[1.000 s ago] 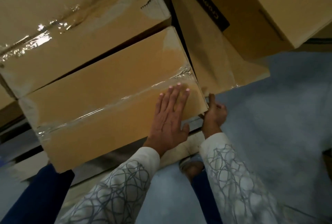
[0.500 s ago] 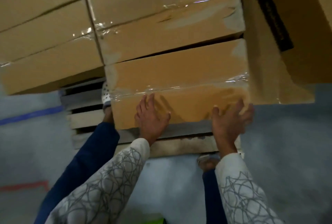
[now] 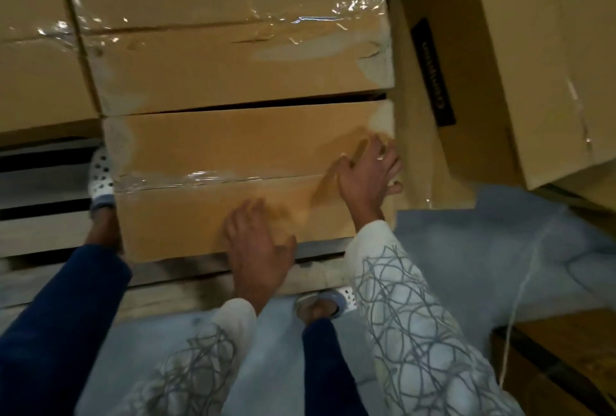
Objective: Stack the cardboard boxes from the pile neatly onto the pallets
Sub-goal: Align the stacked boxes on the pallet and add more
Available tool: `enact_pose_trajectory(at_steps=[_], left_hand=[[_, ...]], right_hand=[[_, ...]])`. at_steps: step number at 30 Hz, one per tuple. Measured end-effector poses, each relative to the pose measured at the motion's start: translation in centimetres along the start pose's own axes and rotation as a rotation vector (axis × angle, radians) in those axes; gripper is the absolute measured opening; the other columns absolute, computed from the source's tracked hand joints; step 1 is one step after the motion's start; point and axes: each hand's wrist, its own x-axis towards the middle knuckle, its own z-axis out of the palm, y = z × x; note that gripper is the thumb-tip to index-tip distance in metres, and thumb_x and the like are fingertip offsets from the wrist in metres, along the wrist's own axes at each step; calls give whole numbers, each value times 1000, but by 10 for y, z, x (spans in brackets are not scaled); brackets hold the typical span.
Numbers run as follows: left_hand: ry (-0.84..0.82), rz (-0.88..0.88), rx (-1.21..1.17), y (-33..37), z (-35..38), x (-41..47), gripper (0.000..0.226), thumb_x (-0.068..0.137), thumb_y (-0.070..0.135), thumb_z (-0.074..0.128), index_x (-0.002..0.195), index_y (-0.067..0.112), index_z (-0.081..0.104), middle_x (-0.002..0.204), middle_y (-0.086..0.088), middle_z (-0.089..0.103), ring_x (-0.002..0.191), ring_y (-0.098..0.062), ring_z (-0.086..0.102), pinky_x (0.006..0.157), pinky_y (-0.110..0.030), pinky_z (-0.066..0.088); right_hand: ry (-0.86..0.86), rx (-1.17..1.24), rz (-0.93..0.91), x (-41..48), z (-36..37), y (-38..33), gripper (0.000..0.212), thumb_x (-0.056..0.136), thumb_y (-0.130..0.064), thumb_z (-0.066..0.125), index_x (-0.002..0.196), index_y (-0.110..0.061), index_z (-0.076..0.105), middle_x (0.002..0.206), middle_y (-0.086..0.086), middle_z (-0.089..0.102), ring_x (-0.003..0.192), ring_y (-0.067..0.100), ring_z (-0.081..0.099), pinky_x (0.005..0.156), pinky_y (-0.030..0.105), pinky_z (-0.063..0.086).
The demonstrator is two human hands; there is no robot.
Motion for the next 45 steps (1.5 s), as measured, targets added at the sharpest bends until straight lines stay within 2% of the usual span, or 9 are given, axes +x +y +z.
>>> enact_pose_trajectory(at_steps=[4,7,14,21,25,27,31,37,45], left_hand=[[-299,431,324,53,16,17,107,86,52,71,164,20,5,171,-12,5,157,-37,3,125,-57,3],[-391,613,583,74,28,32,121,84,59,70,162,18,-13,170,-15,-11,156,-41,-5,122,-66,4],[-314,830,778,87,42,67,123,67,52,74,161,11,6,164,-22,10,145,-42,22,109,-71,24],[-336,793,750,90,51,69,117,72,53,70,161,12,6,164,-20,8,149,-44,15,108,-70,26],[-331,811,645,80,38,72,108,79,51,66,163,15,8,168,-17,8,155,-37,12,119,-67,13],[-297,685,480,62,23,80,97,86,55,58,163,17,12,170,-12,12,156,-31,13,124,-59,10],[47,171,47,-2,-24,98,83,83,53,64,150,9,42,155,-17,41,141,-37,37,115,-51,31],[255,-448,-93,-79,-86,119,102,84,53,77,160,12,22,166,-16,20,153,-38,17,124,-52,15],[242,-536,-444,-120,-113,158,115,49,75,78,147,26,42,147,-4,52,136,-30,49,109,-58,45]], right_hand=[[-16,102,107,26,-12,4,74,87,-39,67,153,-29,34,166,8,21,148,31,21,109,64,23],[-42,138,98,39,-15,12,78,88,-40,69,155,-31,30,167,6,21,150,30,21,111,64,21],[-91,264,58,47,-18,19,73,91,-33,70,152,-33,30,156,3,41,142,28,39,112,62,20],[-66,245,48,49,-18,10,73,92,-35,69,154,-34,30,159,2,36,146,25,32,111,62,22],[-84,130,32,46,-13,11,84,92,-38,69,160,-33,20,165,3,26,150,26,24,113,63,20],[-92,39,25,42,-10,11,91,91,-41,70,162,-31,14,168,6,18,153,28,18,114,64,19],[-57,-47,-46,32,-3,6,92,90,-41,70,162,-28,14,170,9,8,155,32,10,113,69,18],[-80,-77,-84,29,6,-15,89,91,-46,69,162,-30,16,171,12,3,156,34,7,114,70,15],[-58,-33,53,51,2,-17,94,90,-55,69,162,-34,13,170,19,5,155,42,10,114,73,13]])
